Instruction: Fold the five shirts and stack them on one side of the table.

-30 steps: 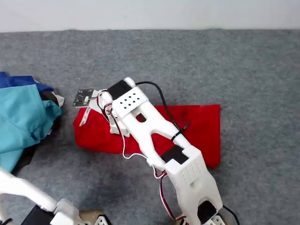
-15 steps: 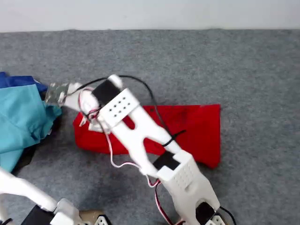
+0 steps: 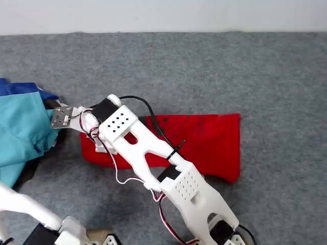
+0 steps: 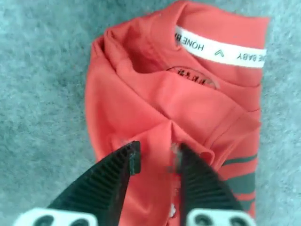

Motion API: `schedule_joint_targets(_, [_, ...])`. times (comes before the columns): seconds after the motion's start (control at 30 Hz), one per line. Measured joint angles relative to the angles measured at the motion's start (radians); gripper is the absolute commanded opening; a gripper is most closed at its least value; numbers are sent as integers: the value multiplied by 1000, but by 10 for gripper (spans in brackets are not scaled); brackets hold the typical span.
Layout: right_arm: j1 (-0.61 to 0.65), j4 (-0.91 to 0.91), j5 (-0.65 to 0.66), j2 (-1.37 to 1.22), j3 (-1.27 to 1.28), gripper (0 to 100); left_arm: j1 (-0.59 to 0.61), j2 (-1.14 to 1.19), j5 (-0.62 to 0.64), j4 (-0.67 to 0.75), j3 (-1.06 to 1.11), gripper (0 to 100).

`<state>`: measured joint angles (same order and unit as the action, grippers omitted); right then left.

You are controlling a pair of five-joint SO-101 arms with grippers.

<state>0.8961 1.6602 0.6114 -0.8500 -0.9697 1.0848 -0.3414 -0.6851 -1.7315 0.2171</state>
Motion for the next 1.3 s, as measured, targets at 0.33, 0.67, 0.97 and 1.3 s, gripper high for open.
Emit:
schedule_joint_targets(0.33, [-68,72,64,0,-236,36,0,0,0,0,0,15])
schedule_joint_targets(0.67, [-69,94,-20,0,-256,183,0,0,0,0,0,15])
schedule_joint_targets(0.97, [31,89,-63,-3,-118,183,0,0,0,0,0,15])
schedule_joint_targets(1.3, [31,23,-35,-101,-118,11,0,0,0,0,0,15])
